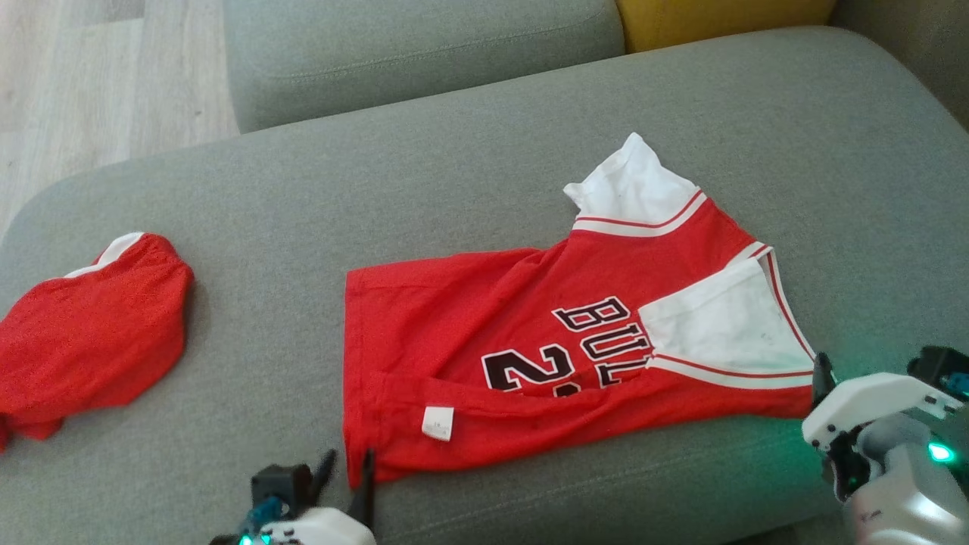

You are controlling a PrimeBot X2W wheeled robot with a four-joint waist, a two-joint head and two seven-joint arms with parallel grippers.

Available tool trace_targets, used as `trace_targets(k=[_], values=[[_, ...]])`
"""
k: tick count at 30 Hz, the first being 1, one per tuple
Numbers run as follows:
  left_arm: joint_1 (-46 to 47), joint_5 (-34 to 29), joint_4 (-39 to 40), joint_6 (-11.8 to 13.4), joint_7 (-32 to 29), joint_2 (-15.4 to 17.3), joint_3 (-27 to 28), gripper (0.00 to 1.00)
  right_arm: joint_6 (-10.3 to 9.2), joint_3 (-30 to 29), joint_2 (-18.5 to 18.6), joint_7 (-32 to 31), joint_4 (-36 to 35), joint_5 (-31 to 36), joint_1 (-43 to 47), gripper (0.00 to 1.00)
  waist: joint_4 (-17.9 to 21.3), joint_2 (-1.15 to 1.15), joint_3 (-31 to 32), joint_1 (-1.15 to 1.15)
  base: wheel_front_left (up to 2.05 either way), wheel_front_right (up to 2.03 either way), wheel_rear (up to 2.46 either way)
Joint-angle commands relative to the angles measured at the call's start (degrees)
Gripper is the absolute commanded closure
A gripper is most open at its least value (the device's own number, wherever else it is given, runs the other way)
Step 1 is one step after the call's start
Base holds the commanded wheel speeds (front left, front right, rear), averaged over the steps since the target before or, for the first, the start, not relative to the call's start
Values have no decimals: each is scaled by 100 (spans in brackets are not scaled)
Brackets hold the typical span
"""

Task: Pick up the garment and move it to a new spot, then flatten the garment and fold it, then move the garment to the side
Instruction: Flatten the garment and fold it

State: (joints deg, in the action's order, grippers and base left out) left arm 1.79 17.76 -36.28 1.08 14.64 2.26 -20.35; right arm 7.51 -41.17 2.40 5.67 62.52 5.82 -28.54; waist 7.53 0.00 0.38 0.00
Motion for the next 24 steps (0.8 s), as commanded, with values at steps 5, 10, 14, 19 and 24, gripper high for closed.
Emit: trace_targets(k=[5,10,14,19,24], values=[[179,42,797,159,36,63,405,0,-2,910,49,601,-299,-507,-375,0,-16,0,31,0,0,0,0],[68,36,1449,237,36,63,672,0,-2,1822,48,840,-799,-1333,-226,0,-3,0,32,0,0,0,0],[4,76,1763,294,36,63,811,0,-2,2632,48,903,-1827,-2055,340,0,97,0,-29,0,0,0,0],[290,-80,1569,260,36,63,754,0,-2,3090,48,744,-3062,-2488,975,0,309,0,-202,0,0,0,0],[1019,-256,826,258,34,141,775,0,-2,3247,48,350,-4124,-2682,1275,0,590,0,-547,0,0,0,0]])
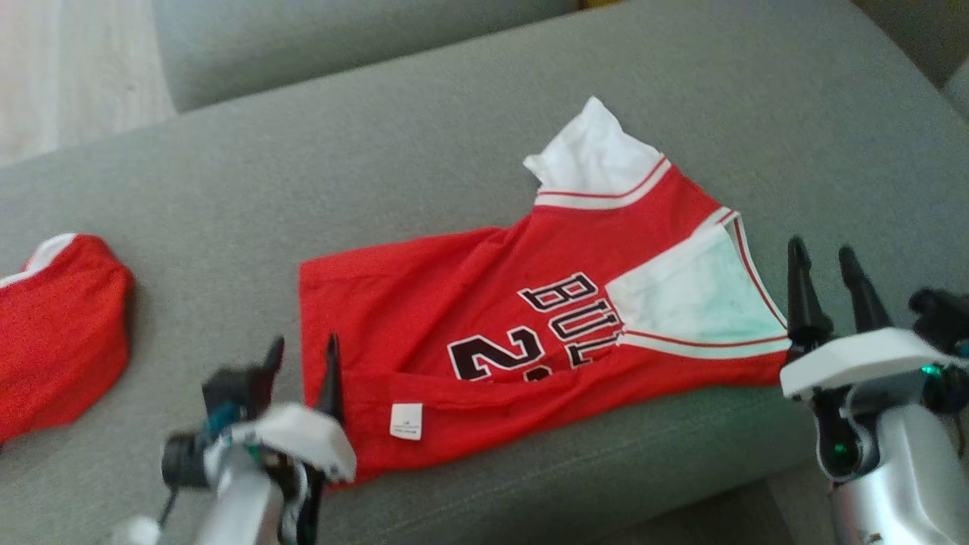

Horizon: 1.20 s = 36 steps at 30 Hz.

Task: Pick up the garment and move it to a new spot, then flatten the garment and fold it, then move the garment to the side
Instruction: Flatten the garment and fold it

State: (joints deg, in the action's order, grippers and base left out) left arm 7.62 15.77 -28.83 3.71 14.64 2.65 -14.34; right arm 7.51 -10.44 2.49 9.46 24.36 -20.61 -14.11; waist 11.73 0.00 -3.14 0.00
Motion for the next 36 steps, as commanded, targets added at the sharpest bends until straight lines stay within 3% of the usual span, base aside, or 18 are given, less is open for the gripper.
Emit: trace_targets(k=[1,7,12,21,22,25,31,36], values=[[616,-80,-101,8,18,137,186,0,-2,194,39,-89,-490,-72,-120,0,221,0,-267,0,0,0,0],[1546,-211,-1129,121,-88,406,254,0,-2,308,39,-291,-1264,-250,89,0,501,0,-620,0,0,0,0],[2025,-230,-1840,62,-116,521,231,0,-2,345,39,-345,-1588,-303,189,0,618,0,-767,0,0,0,0],[2427,-151,-2289,-69,15,472,257,0,-2,302,39,-404,-1781,-251,267,0,558,0,-856,0,0,0,0],[2449,-146,-2299,-76,22,464,264,4,-2,312,39,-412,-1784,-247,265,0,542,0,-861,0,0,0,0],[2501,-147,-2313,-116,31,442,265,100,-2,330,39,-432,-1791,-221,254,0,489,0,-880,0,0,0,0],[2493,-122,-2163,-203,34,426,340,100,-2,344,39,-448,-1809,-184,225,0,418,0,-909,0,0,0,0],[2329,-88,-1575,-243,35,416,583,100,-2,353,39,-474,-1814,-127,214,0,295,0,-907,0,0,0,0]])
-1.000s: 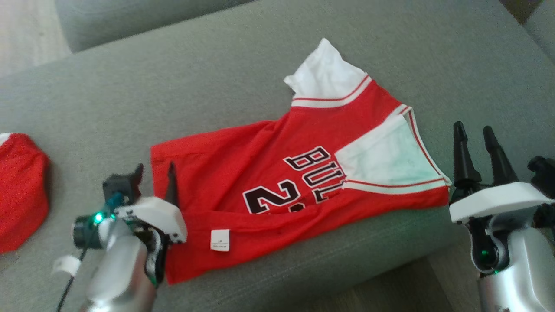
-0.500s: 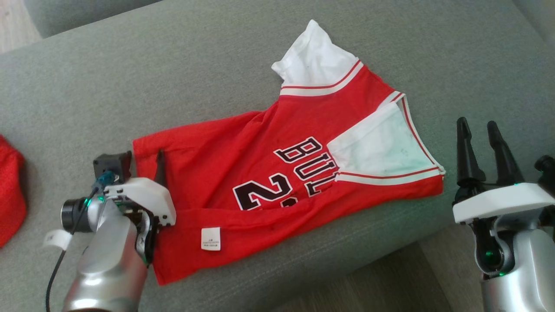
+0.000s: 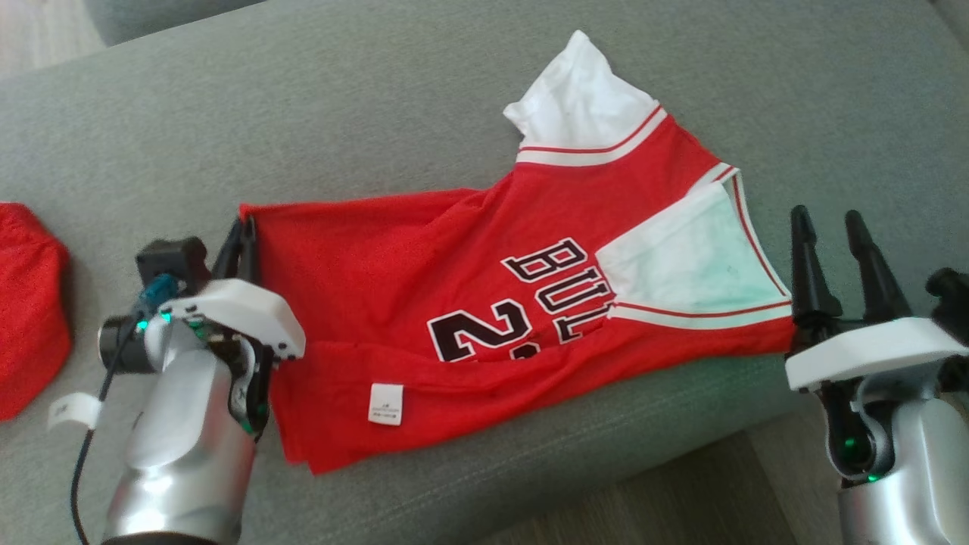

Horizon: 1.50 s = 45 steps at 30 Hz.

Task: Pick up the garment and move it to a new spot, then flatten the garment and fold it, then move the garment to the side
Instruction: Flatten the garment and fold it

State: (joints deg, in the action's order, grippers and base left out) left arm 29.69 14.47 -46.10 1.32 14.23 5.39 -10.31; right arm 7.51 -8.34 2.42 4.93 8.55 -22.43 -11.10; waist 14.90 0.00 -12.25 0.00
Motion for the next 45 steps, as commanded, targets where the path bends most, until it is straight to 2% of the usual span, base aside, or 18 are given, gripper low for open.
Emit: trace_targets(k=[1,5,9,12,16,19,27,31,39,45], values=[[70,33,314,-4,75,134,234,100,-2,159,46,-36,-243,92,-107,0,-53,0,6,0,0,0,0],[-191,-18,896,-69,76,30,387,100,-2,258,46,-239,-279,358,-465,0,-277,0,-8,0,0,0,0],[-222,-73,1041,-129,76,-54,368,100,-2,327,46,-561,-103,672,-1136,0,-537,0,-135,0,0,0,0],[-131,-128,1111,-71,76,-103,377,100,-2,305,46,-907,212,1261,-1757,0,-773,0,-304,0,0,0,0],[13,-121,1196,-19,76,-161,442,100,-2,280,46,-1299,827,1494,-2592,0,-1043,0,-555,0,0,0,0],[168,-129,1206,-72,76,-198,388,100,-2,-18,47,-1463,1455,1851,-3178,0,-1240,0,-744,0,0,0,0],[661,-41,1001,-213,76,-247,-37,100,-2,-838,396,-1610,3204,2457,-4529,0,-1687,0,-1212,0,0,0,0],[839,146,981,-198,76,-249,-307,100,-2,-1144,617,-1573,3899,2762,-4964,0,-1840,0,-1366,0,0,0,0],[984,279,970,-93,76,-250,-612,100,-2,-1300,793,-1525,4861,3016,-5402,0,-1958,0,-1481,0,0,0,0],[1065,358,978,-47,76,-250,-750,100,-2,-1401,876,-1338,5317,3214,-5612,0,-2000,0,-1541,0,0,0,0]])
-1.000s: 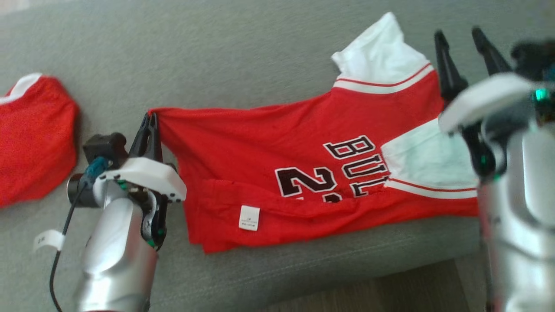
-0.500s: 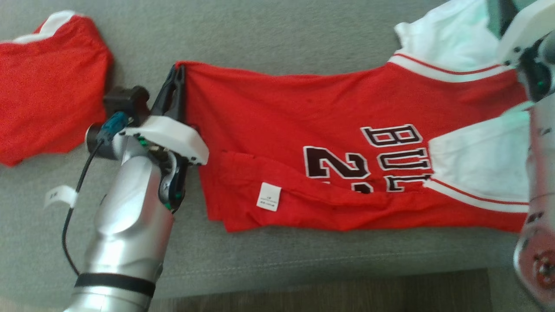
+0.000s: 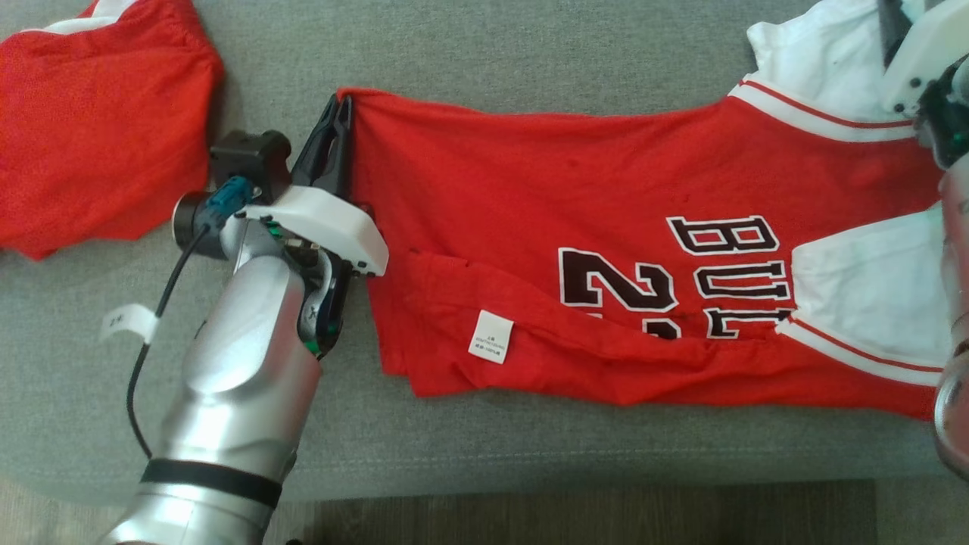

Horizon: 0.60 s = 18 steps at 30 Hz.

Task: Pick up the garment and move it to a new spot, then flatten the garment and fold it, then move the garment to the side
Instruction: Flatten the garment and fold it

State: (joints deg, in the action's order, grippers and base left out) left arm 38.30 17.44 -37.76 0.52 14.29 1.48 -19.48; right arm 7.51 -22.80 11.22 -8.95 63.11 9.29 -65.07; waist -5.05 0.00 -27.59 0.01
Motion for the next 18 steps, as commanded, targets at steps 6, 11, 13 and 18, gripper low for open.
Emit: trace_targets(k=[6,11,13,18], values=[[286,115,141,72,71,141,78,100,-2,-24,31,210,205,172,-411,100,-25,0,-65,-1,0,0,0],[305,129,102,111,71,140,81,100,-2,-27,69,684,295,226,-477,100,17,0,-31,-1,0,0,0],[311,121,68,120,71,140,107,100,-2,-51,84,975,283,210,-514,100,52,0,9,-1,0,0,0],[299,93,17,122,71,140,239,100,-2,-46,74,1735,300,61,-652,100,175,0,149,-1,0,0,0]])
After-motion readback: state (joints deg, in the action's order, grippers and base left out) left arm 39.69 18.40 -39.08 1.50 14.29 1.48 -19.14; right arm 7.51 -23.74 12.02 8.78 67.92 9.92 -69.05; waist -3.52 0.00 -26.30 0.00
